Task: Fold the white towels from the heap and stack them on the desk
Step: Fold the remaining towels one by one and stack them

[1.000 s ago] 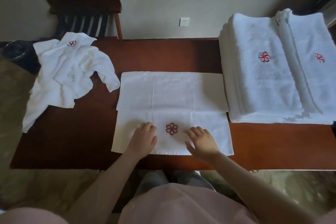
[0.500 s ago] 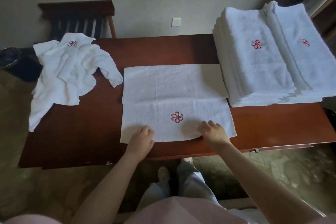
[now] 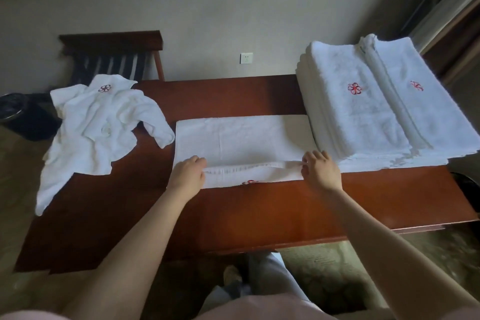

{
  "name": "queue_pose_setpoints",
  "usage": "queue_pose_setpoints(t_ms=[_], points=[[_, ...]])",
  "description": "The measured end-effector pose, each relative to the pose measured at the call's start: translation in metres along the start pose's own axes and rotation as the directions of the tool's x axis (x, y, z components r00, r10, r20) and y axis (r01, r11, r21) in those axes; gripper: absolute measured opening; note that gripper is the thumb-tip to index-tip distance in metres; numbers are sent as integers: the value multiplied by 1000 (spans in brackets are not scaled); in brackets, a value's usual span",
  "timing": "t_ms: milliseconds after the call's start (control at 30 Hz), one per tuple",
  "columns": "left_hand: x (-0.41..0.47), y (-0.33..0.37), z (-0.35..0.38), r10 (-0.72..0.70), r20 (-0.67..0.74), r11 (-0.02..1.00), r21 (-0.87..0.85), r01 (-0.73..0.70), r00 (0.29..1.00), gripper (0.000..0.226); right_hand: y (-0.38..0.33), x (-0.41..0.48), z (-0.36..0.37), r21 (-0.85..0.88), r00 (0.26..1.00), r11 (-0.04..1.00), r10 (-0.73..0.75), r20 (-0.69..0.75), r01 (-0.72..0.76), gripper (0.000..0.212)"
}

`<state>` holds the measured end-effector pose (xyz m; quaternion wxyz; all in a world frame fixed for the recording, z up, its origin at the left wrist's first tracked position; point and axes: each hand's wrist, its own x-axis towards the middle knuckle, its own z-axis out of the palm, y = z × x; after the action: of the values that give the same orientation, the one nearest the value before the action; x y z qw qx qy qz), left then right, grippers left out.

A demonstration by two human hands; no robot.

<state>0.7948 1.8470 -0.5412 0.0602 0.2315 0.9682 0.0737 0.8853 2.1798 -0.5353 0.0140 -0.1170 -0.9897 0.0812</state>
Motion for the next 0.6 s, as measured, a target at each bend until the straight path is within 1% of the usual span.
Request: queue_pose_setpoints(t_ms=[67,200,300,400,500,600], points=[[25,-3,-13,-23,-51,1000,0,23,998,13,-1,28,-9,27,999,1000,18,-47,-17,10],[76,-11,-29,-86,-87,996,-11,85,993,16,-5,83,-23,83,994,996,-12,-107,21,5],[105,-19,-33,-154,-60,988,-12,154,986,18,-6,119,-25,105,996,993,-39,-76,47,10],[131,-25,-33,-163,-33,986,27,164,986,15,-2,148,-16,110,998,992,-56,-27,58,7],[156,-30,-26,-159,34,984,85,155,987,13,5,171,-2,92,996,993,-78,40,74,13],[175,-33,-15,-196,184,973,160,168,963,16,10,185,13,33,984,992,-123,131,120,24]])
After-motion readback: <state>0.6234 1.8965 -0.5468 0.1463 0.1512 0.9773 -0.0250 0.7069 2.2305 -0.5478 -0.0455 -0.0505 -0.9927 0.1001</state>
